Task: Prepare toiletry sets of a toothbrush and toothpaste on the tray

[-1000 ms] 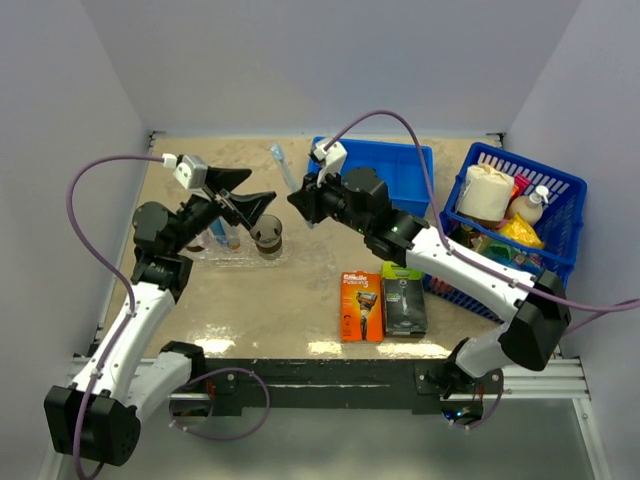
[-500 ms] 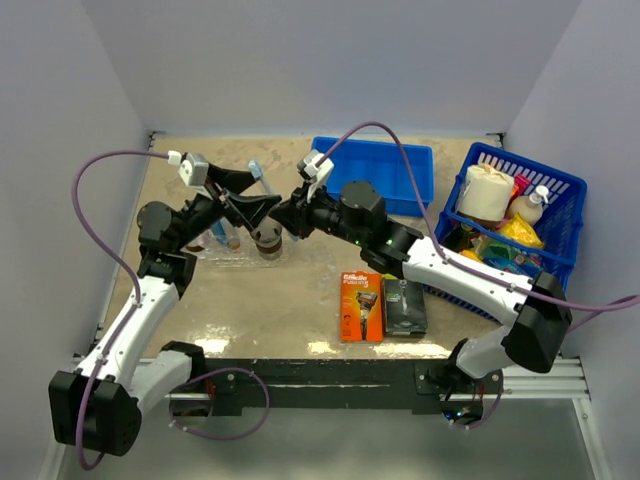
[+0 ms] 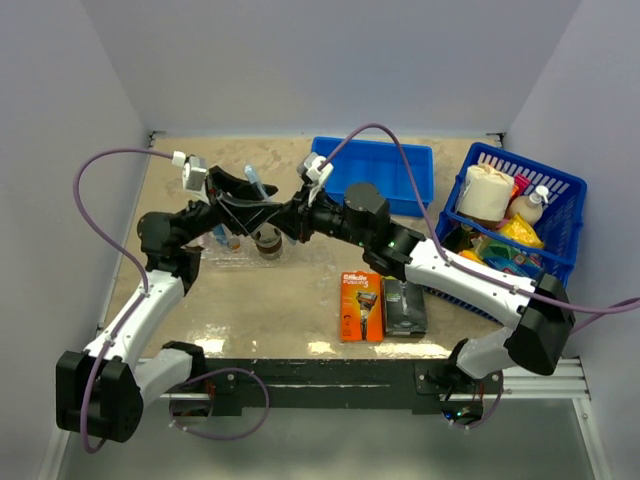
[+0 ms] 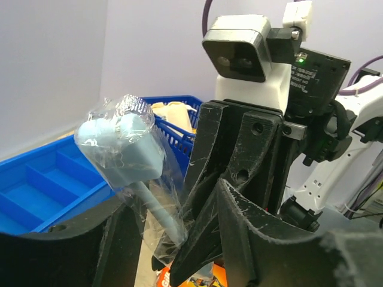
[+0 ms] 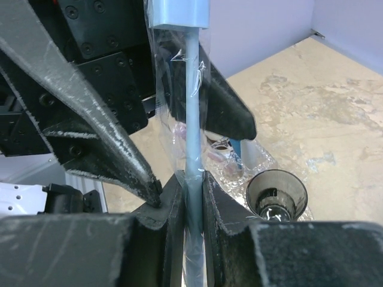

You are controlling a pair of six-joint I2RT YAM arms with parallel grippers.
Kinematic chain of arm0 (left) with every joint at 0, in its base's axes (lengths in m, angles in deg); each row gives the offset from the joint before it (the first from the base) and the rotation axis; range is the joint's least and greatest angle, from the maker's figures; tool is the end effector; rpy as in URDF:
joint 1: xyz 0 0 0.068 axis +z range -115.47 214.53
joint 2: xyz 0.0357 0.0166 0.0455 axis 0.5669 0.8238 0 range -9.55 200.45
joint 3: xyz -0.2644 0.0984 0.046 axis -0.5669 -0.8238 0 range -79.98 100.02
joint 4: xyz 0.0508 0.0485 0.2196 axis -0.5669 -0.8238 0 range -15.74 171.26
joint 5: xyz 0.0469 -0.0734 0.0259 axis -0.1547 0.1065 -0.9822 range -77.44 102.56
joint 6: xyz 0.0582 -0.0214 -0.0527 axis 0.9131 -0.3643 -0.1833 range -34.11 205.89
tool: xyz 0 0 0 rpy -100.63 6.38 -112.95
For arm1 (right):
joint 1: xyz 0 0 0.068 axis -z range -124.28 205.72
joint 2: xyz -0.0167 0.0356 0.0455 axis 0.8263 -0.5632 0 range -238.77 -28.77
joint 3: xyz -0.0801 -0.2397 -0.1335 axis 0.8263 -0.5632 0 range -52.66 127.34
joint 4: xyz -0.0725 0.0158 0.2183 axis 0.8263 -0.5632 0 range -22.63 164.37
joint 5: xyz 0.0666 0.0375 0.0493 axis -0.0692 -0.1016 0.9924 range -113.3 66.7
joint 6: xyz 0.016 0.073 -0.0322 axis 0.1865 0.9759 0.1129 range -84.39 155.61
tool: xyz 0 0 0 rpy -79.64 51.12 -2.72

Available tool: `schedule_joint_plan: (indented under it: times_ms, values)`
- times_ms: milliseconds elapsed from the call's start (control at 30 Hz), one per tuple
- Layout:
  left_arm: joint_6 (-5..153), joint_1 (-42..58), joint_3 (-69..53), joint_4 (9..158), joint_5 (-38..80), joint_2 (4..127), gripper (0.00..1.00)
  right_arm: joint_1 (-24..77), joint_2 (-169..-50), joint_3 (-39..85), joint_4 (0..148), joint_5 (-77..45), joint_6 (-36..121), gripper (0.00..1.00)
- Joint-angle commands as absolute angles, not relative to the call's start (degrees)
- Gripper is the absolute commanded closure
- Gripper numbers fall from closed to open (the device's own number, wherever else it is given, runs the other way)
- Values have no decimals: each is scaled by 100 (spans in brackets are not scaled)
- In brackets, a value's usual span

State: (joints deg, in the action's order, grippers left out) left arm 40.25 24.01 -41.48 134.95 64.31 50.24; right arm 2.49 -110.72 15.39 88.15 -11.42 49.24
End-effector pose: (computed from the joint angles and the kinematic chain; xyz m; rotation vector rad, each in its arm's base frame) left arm 0.1853 -0.0908 0.3954 0.5429 1.2272 -1.2921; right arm 0.1945 0.2844 0.3953 -0.7287 1.5119 1.0627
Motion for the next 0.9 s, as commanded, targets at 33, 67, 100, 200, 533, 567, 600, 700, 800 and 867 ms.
schedule_joint_plan:
  times_ms: [33,67,100,200,533,567,600,700,800,867]
  values:
    - [3747,2399,-4175,14218,6688,5031,56,219,-10804,1545,9142,-906,4897,100]
    - [3764,2399,-4175,14217,6688,5039,59,219,-10813,1545,9151,-906,4888,99]
    - [3764,2390,-4166,14200,6688,5031,62,219,-10804,1536,9151,-906,4897,100]
    - [3773,2399,-4157,14173,6688,5048,71,211,-10804,1519,9168,-941,4897,99]
    - [3869,2390,-4131,13998,6706,5084,97,211,-10813,1554,9037,-1170,4906,92]
    - [3948,2390,-4114,13945,6706,5092,100,211,-10804,1563,9010,-1187,4915,87]
    - [3992,2390,-4105,13884,6697,5084,100,211,-10787,1571,8975,-1257,4923,82]
    - [4264,2390,-4017,13524,6662,5057,100,211,-10655,1545,8922,-1337,4958,60]
    - [4957,2390,-3815,12594,6443,4969,100,211,-10401,1580,8668,-1609,4941,41]
    - [5701,2390,-3613,11549,6067,4864,100,228,-10155,1633,8387,-1740,4880,31]
